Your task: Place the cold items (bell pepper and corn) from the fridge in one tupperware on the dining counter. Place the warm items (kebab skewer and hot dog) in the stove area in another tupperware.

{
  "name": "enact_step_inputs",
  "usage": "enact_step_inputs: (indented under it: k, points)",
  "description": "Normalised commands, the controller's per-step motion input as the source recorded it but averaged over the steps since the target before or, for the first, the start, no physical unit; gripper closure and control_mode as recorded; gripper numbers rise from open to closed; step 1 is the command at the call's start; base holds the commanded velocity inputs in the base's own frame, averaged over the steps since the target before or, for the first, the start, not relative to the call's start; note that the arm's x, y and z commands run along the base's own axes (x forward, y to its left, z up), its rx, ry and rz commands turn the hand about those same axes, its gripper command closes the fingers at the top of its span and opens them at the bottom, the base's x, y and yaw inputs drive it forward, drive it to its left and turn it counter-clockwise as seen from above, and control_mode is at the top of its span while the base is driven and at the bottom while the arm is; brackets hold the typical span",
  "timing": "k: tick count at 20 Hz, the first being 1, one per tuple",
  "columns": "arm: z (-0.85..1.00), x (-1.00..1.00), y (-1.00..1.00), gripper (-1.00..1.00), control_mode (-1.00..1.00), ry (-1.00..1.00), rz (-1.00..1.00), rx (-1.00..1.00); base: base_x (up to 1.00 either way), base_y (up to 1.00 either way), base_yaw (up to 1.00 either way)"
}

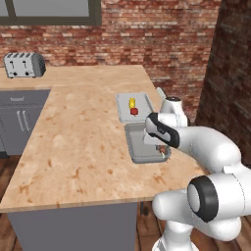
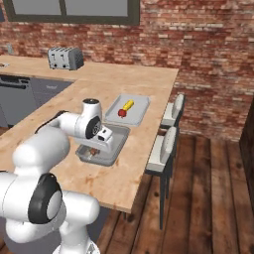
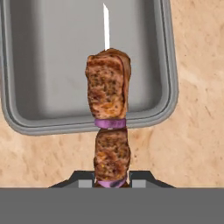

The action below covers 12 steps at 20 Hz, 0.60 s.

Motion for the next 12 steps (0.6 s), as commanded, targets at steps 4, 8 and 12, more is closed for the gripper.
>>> enact_step_inputs:
  k: [4, 8, 12]
  points:
    - [-0.27, 0.44, 0.00, 1.00, -1.00, 0.00, 0.00, 0.00, 0.00, 0.00, 0.00]
    - [-0.26, 0.41, 0.00, 1.00, -1.00, 0.00, 0.00, 0.00, 0.00, 0.00, 0.00]
    - [-0.23, 0.39, 0.00, 1.00, -1.00, 0.00, 0.00, 0.00, 0.00, 0.00, 0.00]
